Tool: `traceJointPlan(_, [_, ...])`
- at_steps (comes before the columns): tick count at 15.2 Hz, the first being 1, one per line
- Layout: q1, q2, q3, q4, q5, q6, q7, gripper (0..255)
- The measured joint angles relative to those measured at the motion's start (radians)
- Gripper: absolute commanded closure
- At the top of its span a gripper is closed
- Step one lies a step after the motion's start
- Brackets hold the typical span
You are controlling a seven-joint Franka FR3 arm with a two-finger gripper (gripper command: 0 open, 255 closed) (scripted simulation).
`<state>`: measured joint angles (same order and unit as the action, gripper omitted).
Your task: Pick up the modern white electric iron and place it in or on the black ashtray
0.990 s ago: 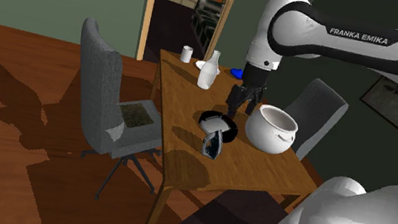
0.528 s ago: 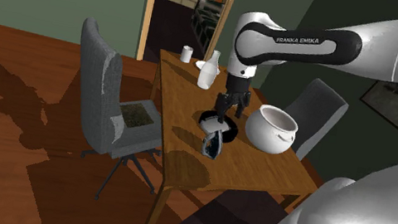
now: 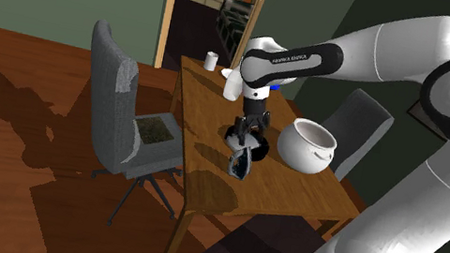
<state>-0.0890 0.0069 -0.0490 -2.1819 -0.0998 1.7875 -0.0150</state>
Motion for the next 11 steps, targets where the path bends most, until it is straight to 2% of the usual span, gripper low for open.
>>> traceJointPlan(7, [-0.007,0.019,-0.007,-0.068,-0.01,0.081,0.0,0])
traceJointPlan(11, [-0.007,0.021,-0.006,-0.078,-0.011,0.094,0.001,0])
